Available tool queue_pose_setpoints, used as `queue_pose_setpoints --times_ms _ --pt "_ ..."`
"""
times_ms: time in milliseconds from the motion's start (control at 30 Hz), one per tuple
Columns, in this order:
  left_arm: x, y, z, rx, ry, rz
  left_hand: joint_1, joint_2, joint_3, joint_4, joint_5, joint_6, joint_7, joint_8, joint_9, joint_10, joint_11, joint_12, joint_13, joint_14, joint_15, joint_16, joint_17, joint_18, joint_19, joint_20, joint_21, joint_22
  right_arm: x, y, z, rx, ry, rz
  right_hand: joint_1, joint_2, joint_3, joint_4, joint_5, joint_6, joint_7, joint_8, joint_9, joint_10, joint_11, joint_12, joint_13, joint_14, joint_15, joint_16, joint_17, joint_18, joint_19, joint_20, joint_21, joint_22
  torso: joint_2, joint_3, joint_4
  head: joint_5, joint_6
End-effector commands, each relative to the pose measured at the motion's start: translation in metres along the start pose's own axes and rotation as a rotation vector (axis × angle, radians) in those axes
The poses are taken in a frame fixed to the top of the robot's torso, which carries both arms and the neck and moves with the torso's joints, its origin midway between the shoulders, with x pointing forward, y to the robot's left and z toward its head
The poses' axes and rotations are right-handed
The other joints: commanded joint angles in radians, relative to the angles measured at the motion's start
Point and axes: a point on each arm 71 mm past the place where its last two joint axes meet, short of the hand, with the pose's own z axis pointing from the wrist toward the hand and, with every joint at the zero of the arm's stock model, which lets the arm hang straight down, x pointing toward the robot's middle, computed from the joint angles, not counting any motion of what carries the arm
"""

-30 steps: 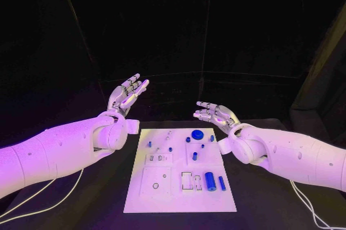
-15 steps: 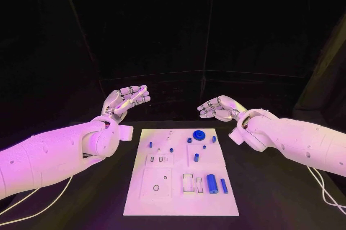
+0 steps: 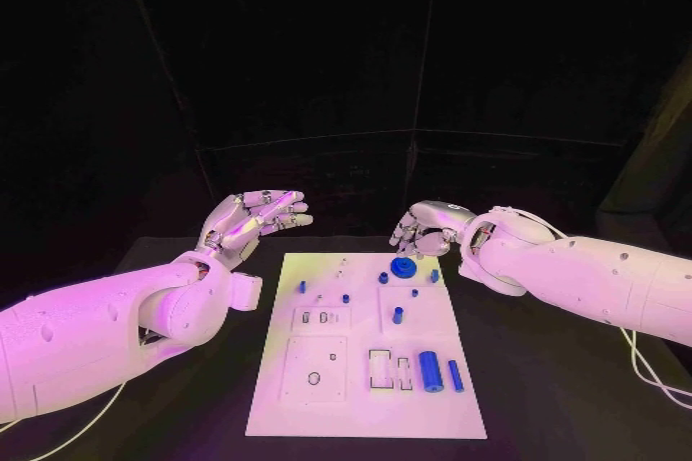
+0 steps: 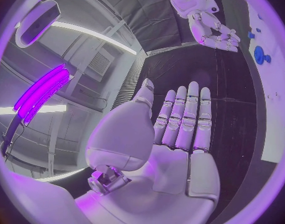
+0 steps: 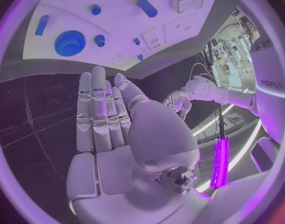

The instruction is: Assemble the parts on the task board

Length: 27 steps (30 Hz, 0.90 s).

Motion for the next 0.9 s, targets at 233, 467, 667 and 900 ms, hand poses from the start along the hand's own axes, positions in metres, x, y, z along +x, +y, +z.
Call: queue_pose_setpoints --times_ms 233,467,667,900 --pt "0.026 -0.005 -0.006 0.009 0.105 -0.036 -0.024 0.004 -0.020 -0.001 -0.004 0.006 0.012 -0.015 -0.008 0.004 0.005 -0.016 -0.006 0.002 0.005 -0.020 -0.006 0.005 0.008 0.002 -0.016 -0.008 0.006 0.020 0.006 0.007 0.072 -0.339 -0.036 -0.035 0.034 0.001 0.014 -0.039 -0.013 -0.043 -0.002 -0.022 -0.004 -0.047 -0.006 0.033 -0.009 0.075 0.081 0.009 0.018 -0.021 0.076 0.041 0.054 -0.0016 0.0112 -0.010 0.019" --pt "0.031 -0.005 -0.007 0.011 0.113 -0.042 -0.028 0.007 -0.022 0.000 -0.004 0.006 0.013 -0.018 -0.010 0.004 0.006 -0.019 -0.006 0.002 0.006 -0.024 -0.008 0.005 0.008 0.003 -0.018 -0.011 0.008 0.024 0.009 0.013 0.087 -0.378 -0.059 -0.052 0.074 0.003 0.003 -0.069 -0.016 -0.043 -0.001 -0.040 -0.007 -0.067 -0.005 0.056 -0.012 0.135 0.137 0.012 0.032 -0.025 0.127 0.068 0.070 -0.0030 0.0192 -0.018 0.025" --pt "0.035 -0.005 -0.007 0.011 0.123 -0.049 -0.031 0.012 -0.023 0.001 -0.004 0.006 0.014 -0.019 -0.011 0.004 0.006 -0.021 -0.007 0.003 0.006 -0.026 -0.008 0.005 0.009 0.003 -0.020 -0.012 0.009 0.024 0.010 0.027 0.102 -0.397 -0.082 -0.063 0.110 0.008 -0.006 -0.091 -0.024 -0.043 0.000 -0.061 -0.005 -0.066 -0.004 0.058 -0.012 0.210 0.197 0.012 0.040 -0.024 0.168 0.088 0.082 -0.0022 0.0231 -0.022 0.025" --pt "0.037 -0.005 -0.007 0.010 0.129 -0.054 -0.033 0.015 -0.024 0.002 -0.004 0.006 0.014 -0.020 -0.012 0.005 0.006 -0.022 -0.007 0.004 0.006 -0.027 -0.009 0.005 0.010 0.004 -0.021 -0.013 0.010 0.025 0.012 0.029 0.113 -0.401 -0.095 -0.070 0.137 0.010 -0.009 -0.096 -0.026 -0.042 0.001 -0.071 -0.004 -0.066 -0.004 0.052 -0.012 0.277 0.243 0.012 0.046 -0.024 0.198 0.103 0.090 -0.0031 0.0223 -0.024 0.022"
